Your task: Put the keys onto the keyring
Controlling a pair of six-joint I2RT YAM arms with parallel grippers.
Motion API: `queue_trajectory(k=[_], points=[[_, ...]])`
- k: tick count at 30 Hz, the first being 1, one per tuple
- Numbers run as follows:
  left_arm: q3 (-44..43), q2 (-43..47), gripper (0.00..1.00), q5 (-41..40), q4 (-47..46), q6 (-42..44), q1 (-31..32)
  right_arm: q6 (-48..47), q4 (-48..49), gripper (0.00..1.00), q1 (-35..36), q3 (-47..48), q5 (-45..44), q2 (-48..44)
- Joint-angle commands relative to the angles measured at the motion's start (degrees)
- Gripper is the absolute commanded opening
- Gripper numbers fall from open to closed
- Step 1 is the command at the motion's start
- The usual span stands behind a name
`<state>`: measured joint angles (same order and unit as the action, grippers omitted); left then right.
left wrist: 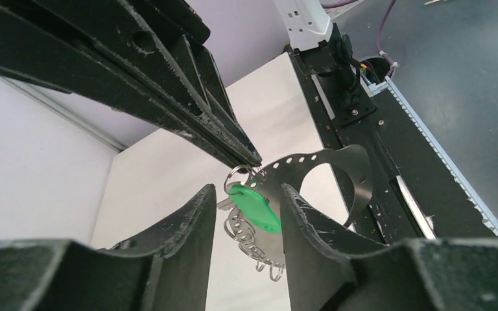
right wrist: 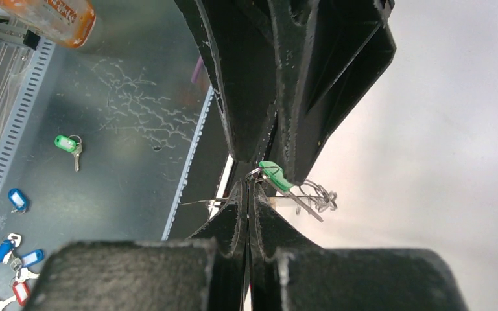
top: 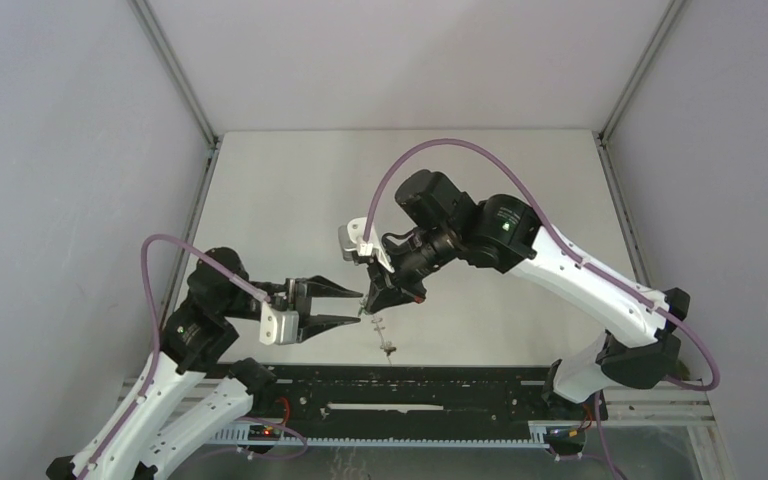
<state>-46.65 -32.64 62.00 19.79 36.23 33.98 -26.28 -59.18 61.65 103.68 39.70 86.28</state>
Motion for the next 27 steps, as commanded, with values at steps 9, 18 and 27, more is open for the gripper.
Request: queue_trajectory(k=[9,18,27], points=[[-3.0,-0.6,0.20,2.6,0.2,2.0,0.4,-0.1,-1.5,0.00,0.2,4.6,2.0,2.0],[-2.4,0.0,0.04,2.1,0.6,3.6,0.4,3.2,1.8,0.00,-1.7,3.7,1.2,0.6],[-1.1,2.1,0.00,-2.7,1.1,17.1,0.9,10.8,14.1,0.00,-5.3,-5.4,3.9,-6.0]])
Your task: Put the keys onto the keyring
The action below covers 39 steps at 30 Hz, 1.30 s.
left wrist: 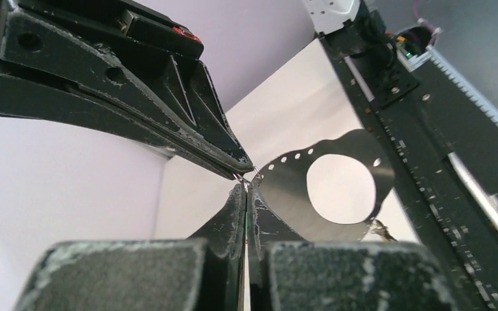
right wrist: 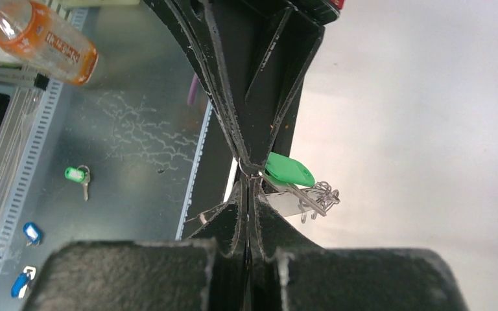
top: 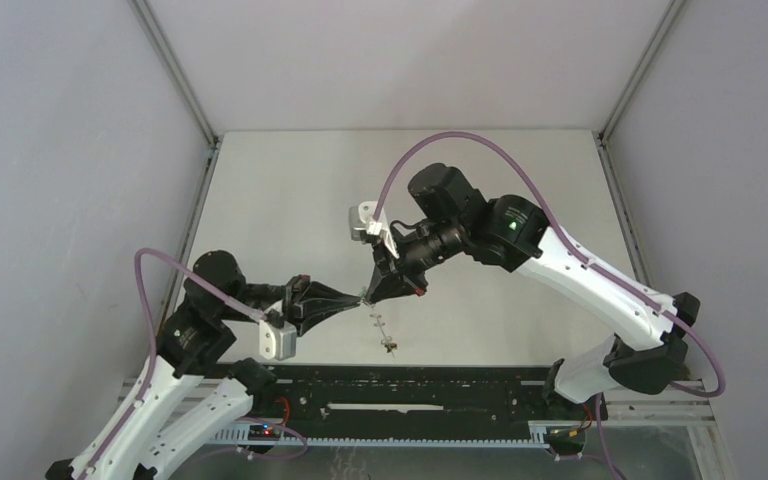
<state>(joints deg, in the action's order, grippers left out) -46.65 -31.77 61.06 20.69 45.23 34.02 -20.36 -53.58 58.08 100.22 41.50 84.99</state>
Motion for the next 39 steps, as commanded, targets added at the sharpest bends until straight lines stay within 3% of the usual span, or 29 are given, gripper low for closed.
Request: queue_trajectory(k=[1,12,18,26,29,32,34,35,39], points=[[-0.9,1.4,0.00,-2.3,0.2,9.7,1.0,5.5,9.4,0.00,-1.9,-2.6,2.4,-5.1],[2.6,3.2,0.00,-10.0,3.7,28.1,5.7,12.9,21.4,0.00,-3.9,-11.6,2.6,-9.9],[3.6,3.2,0.00,-13.9,3.7,29.8,7.7,19.9,33.4,0.00,-4.9,-20.0,-0.2,-14.9],[5.0,3.9,0.00,-17.9,1.2,29.2,9.7,24.6,42.2,0.00,-5.5,-27.4,-5.2,-18.8],[4.7,4.4,0.14,-17.4,1.2,26.5,9.9,26.0,45.8,0.00,-5.7,-29.8,-4.1,-19.8],[3.8,4.5,0.20,-16.6,0.9,22.4,10.0,25.8,46.2,0.00,-5.9,-30.1,-0.8,-19.6],[3.4,4.6,0.30,-16.6,-0.4,18.4,10.0,25.6,46.5,0.00,-5.9,-30.5,0.8,-19.9],[3.3,4.7,0.40,-16.7,-1.4,16.1,10.0,25.6,46.8,0.00,-6.0,-30.8,1.7,-20.1],[3.4,4.6,0.50,-16.2,-2.8,11.2,9.9,25.8,47.8,0.00,-6.2,-31.5,4.5,-20.4]])
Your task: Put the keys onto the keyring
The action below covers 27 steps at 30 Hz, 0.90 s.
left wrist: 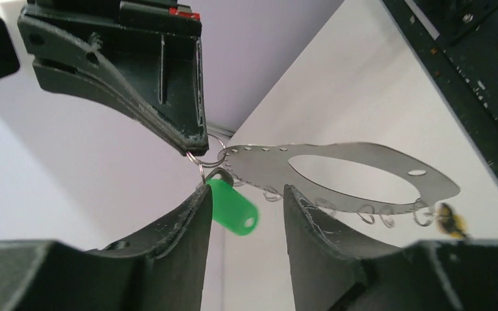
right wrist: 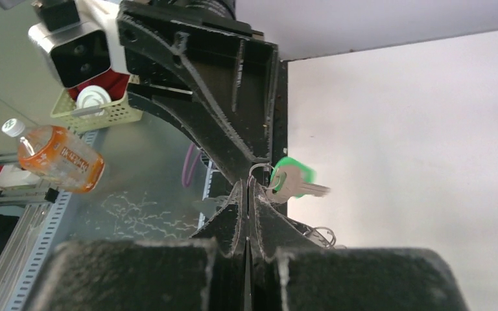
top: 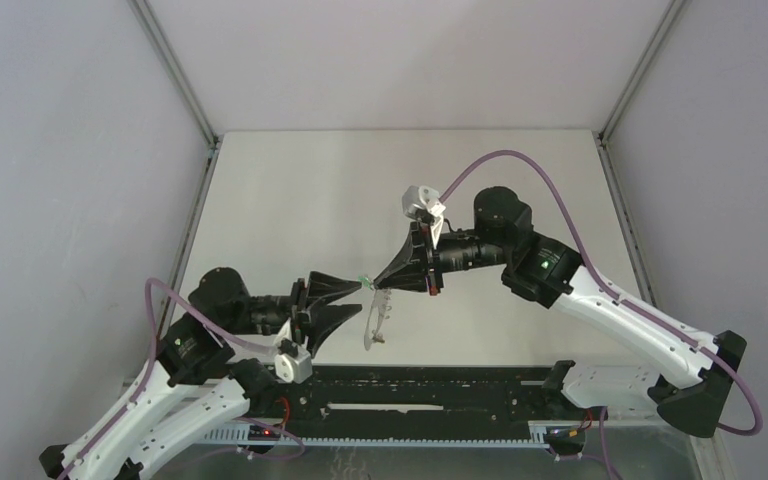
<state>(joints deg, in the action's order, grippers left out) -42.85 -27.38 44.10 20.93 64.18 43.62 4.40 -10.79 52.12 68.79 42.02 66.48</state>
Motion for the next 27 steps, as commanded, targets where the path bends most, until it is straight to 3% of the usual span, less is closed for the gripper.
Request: queue_trajectory(k=[1,6,14,22,27], points=[[-0.4,0.0,0.53,0.6,-3.8,-8.8,0.3,1.0,5.1,0.00,-0.3,-0.1,5.0,-1.7],[-1.0,-0.5,0.54,-0.9,-8.8,-11.7,0.3,0.7,4.2,0.00,-0.1,-0.1,6.9,-0.8],[-0.8,-1.1,0.51,1.3,-9.2,-13.8,0.4,1.2,7.0,0.00,1.0,-1.5,4.5,-0.4],[-0.6,-2.4,0.45,2.9,-2.6,-9.0,0.4,1.1,7.0,0.00,1.7,-1.6,3.0,-0.4],[0.8,-1.3,0.23,0.6,-2.7,-1.7,0.3,1.6,8.0,0.00,1.9,-2.3,2.4,-0.4]])
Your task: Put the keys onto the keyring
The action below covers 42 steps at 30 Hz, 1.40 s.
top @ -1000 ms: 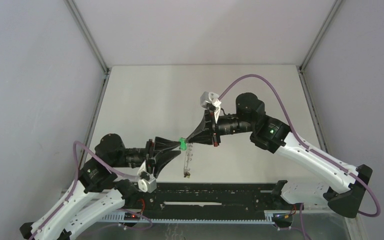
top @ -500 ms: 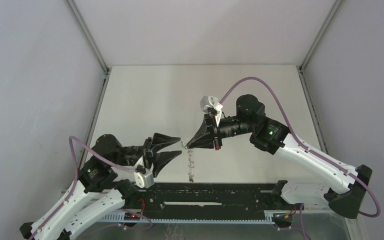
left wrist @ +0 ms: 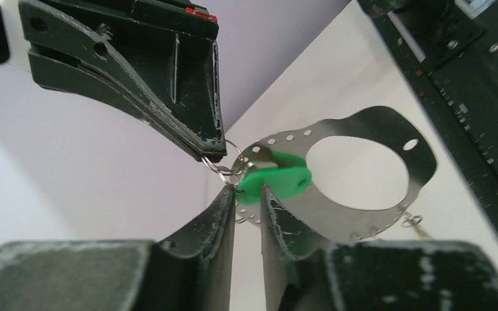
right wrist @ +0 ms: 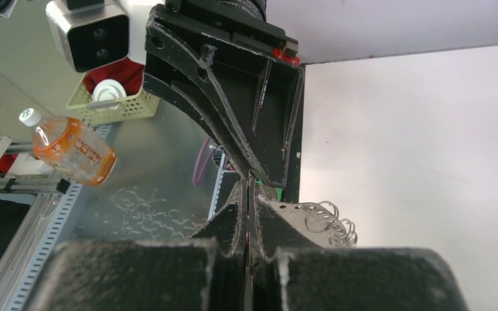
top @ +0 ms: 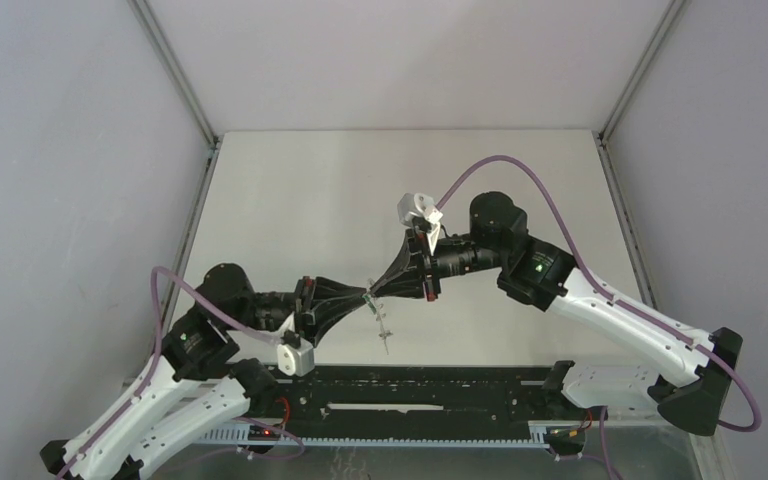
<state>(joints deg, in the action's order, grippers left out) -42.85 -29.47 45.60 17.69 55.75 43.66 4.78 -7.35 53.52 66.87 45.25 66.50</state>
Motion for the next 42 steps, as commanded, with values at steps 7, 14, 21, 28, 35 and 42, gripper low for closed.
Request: queue_trajectory(k=[7,14,21,28,35,42], points=[[4.2,2.9,0.10,-3.3,-0.1,15.7,1.2,2.7,6.8,0.00,0.4,-1.6,-2.3,-0.9],[5.7,3.4,0.00,-5.8,0.6,24.7,2.5,5.0,11.9,0.00,0.4,-4.5,-4.9,-2.2],[3.3,3.1,0.26,-7.1,1.1,16.8,2.7,4.9,14.0,0.00,0.2,-6.7,-6.4,-4.4],[-0.4,3.2,0.44,-6.2,-2.5,-9.2,2.7,6.0,25.4,0.00,0.1,-14.3,-6.5,-8.8],[-1.9,0.8,0.50,-5.5,-11.6,-33.7,2.6,5.3,33.4,0.00,1.9,-17.6,-6.5,-8.9],[-2.3,-0.2,0.36,-3.4,-9.2,-35.2,2.6,3.5,35.1,0.00,3.5,-18.6,-8.4,-9.1]])
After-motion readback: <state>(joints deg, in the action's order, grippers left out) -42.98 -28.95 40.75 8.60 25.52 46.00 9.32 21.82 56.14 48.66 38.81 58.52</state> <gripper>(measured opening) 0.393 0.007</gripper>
